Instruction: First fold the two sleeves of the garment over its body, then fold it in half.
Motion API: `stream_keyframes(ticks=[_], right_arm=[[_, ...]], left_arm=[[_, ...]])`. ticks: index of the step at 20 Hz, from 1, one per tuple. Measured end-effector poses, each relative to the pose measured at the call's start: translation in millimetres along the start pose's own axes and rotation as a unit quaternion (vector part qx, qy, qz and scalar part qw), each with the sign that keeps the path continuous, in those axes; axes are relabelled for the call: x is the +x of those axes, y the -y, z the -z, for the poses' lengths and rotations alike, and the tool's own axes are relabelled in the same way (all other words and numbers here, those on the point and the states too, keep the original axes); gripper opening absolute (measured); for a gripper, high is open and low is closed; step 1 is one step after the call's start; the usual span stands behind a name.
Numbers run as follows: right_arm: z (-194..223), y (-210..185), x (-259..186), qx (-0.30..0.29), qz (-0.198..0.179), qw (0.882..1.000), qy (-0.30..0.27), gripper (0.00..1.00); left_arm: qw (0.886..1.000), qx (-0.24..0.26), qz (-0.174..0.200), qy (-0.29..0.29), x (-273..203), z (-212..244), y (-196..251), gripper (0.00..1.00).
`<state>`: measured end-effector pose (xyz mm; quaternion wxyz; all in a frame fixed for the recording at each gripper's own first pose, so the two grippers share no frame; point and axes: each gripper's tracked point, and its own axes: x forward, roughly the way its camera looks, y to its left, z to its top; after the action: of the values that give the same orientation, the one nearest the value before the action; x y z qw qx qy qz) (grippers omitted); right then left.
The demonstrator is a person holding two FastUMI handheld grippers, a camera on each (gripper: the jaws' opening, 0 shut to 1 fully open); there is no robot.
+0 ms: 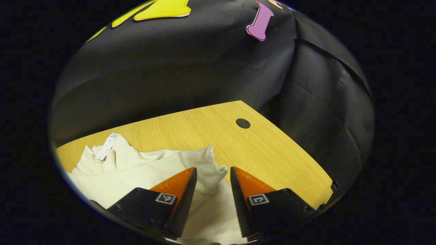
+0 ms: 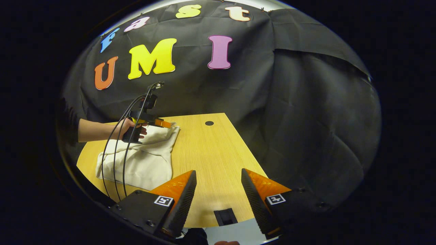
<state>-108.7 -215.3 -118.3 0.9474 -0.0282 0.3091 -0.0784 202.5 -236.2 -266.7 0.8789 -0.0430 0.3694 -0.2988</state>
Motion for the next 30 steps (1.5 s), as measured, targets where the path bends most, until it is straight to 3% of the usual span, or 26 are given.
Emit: stream_keyframes(ticks=[1,3,5,12,18,30], right_arm=[[-4.0,-3.9,0.8,-0.01,-0.004,1.0,0.007,0.83],[-12.1,-12.8,-4.6,-0.017,-0.019,0.999,0.019,0.8],[-21.2,-25.9,-0.5,-0.022,-0.034,0.999,0.034,0.83],[-68.3,-82.8,8.5,-0.021,-0.087,0.991,0.099,0.84],[-102.9,-114.0,15.9,0.01,-0.117,0.985,0.128,0.84],[-106.9,-171.5,25.0,-0.015,-0.172,0.977,0.127,0.85]], left_arm=[[1.0,-0.002,-0.006,0.005,-6.0,1.4,-3.1,0.74],[0.999,-0.002,-0.031,0.021,-27.6,-0.5,-14.9,0.89],[0.997,-0.005,-0.057,0.05,-54.9,-7.0,-26.2,0.98],[0.98,-0.017,-0.133,0.146,-133.2,-38.1,-32.4,0.99],[0.965,-0.03,-0.175,0.195,-218.2,-27.8,-25.9,0.98],[0.946,-0.056,-0.249,0.2,-318.3,51.1,-38.0,0.98]])
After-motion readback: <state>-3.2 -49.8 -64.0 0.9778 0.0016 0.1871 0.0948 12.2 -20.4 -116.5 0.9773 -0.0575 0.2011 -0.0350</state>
